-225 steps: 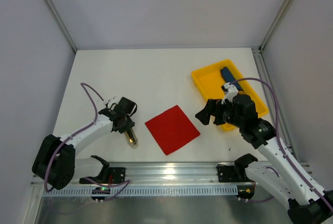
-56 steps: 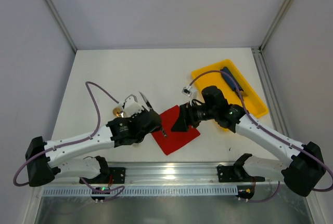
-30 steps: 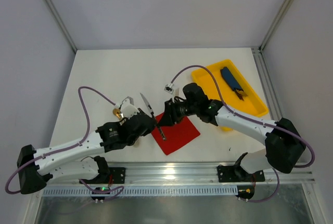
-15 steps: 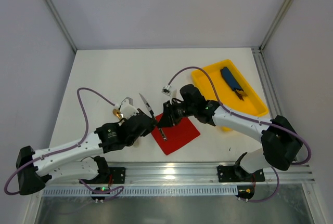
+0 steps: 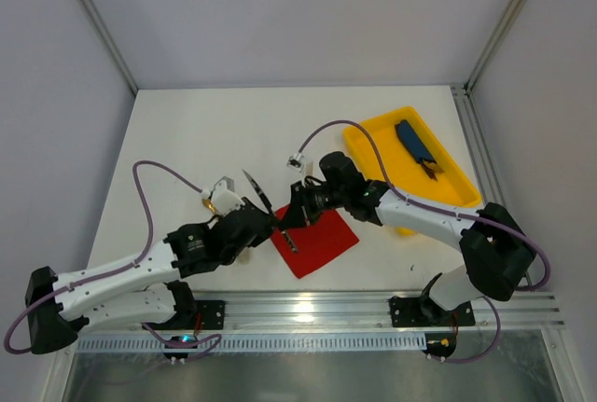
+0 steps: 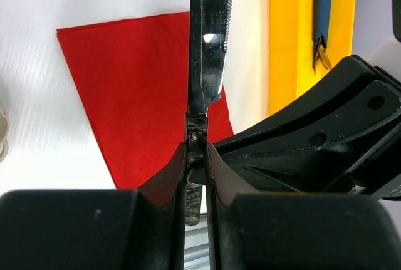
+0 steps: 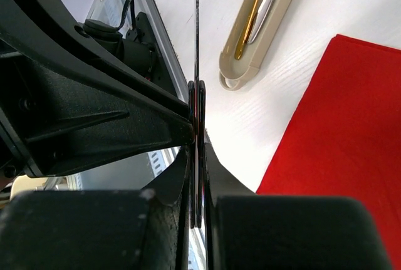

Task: Place the utensils on the paper napkin and roll it up
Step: Place the utensils on the napkin.

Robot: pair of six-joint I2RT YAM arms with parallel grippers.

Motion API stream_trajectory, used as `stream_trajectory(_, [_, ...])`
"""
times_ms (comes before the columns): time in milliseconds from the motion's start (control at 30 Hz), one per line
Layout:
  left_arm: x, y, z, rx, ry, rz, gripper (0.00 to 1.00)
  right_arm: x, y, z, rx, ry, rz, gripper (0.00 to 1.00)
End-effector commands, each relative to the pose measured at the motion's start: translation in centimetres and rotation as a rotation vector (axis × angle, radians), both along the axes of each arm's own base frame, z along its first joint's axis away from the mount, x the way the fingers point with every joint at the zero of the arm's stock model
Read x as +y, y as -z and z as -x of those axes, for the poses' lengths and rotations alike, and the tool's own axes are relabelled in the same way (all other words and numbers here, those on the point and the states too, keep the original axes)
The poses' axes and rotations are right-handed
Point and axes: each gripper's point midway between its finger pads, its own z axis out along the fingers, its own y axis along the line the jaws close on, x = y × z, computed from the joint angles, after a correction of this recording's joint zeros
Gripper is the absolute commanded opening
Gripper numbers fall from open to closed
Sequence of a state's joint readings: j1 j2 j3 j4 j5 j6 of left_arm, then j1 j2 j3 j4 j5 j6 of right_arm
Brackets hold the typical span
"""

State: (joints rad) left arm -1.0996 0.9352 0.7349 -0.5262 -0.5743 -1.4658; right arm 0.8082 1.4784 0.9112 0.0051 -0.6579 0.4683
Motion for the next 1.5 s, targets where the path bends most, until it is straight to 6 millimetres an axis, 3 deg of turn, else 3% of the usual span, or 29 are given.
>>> stream_trajectory(0, [-0.1,-1.8,-0.5,-0.046,-0.023,0.079,0.0,1.5,-2.8,-0.1,-0.053,-0.031,-0.09,0.04])
stream_trajectory(67, [0.2,-2.2,-0.5,-0.065,-0.022,0.083,0.01,1.5,-2.7,0.0,-0.052,-0.03,-0.084,0.04])
stream_trajectory(100, [0.2,-2.3,-0.5,-0.071,-0.02,0.084,0.06,1.4,-2.7,-0.1,-0.057,-0.027,-0.082,0.04])
stream_trajectory(167, [0.5,-2.7,-0.4,-0.085,-0.015,0.086,0.23,1.4,-2.6,-0.2,-0.058,-0.018,-0.074,0.04])
stream_trajectory(200, [0.6,-2.8,-0.4,-0.09,-0.015,0.084,0.44,1.3,-2.6,-0.3,-0.061,-0.016,-0.069,0.04])
stream_trajectory(233, [0.7,-2.8,-0.4,-0.092,-0.014,0.08,0.55,1.4,-2.7,-0.5,-0.069,-0.009,-0.064,0.04])
stream_trajectory(267, [0.9,-3.0,-0.3,-0.099,-0.008,0.075,0.72,1.2,-2.4,-0.5,-0.062,-0.002,-0.042,0.04])
stream_trajectory(400, [1.9,-4.5,-0.4,-0.14,-0.011,0.054,0.92,0.6,-1.3,-1.7,-0.102,0.018,0.067,0.04])
stream_trajectory(567, [6.1,-5.2,0.0,-0.159,-0.074,-0.066,0.94,-2.1,1.0,-3.6,-0.2,0.061,0.297,0.04])
stream_trajectory(633, [7.7,-6.0,-0.1,-0.187,-0.11,-0.089,0.93,-4.0,2.4,-4.9,-0.256,0.092,0.434,0.04])
stream_trajectory(833, [9.4,-9.0,0.3,-0.297,-0.062,-0.119,0.88,-8.1,5.8,-6.5,-0.357,0.094,0.68,0.04])
stream_trajectory(967, [10.8,-10.0,0.5,-0.352,-0.066,-0.113,0.88,-9.0,7.7,-5.4,-0.423,-0.026,0.744,0.04])
stream_trajectory(1133, [11.8,-10.4,0.8,-0.385,-0.051,-0.132,0.88,-9.7,9.3,-6.0,-0.478,-0.074,0.796,0.04])
stream_trajectory(1233, [11.5,-10.5,0.9,-0.387,-0.024,-0.152,0.88,-10.0,9.9,-6.4,-0.514,-0.077,0.829,0.04])
stream_trajectory(1467, [10.0,-9.4,1.0,-0.364,0.036,-0.171,0.88,-8.5,9.3,-5.9,-0.62,-0.167,0.841,0.04])
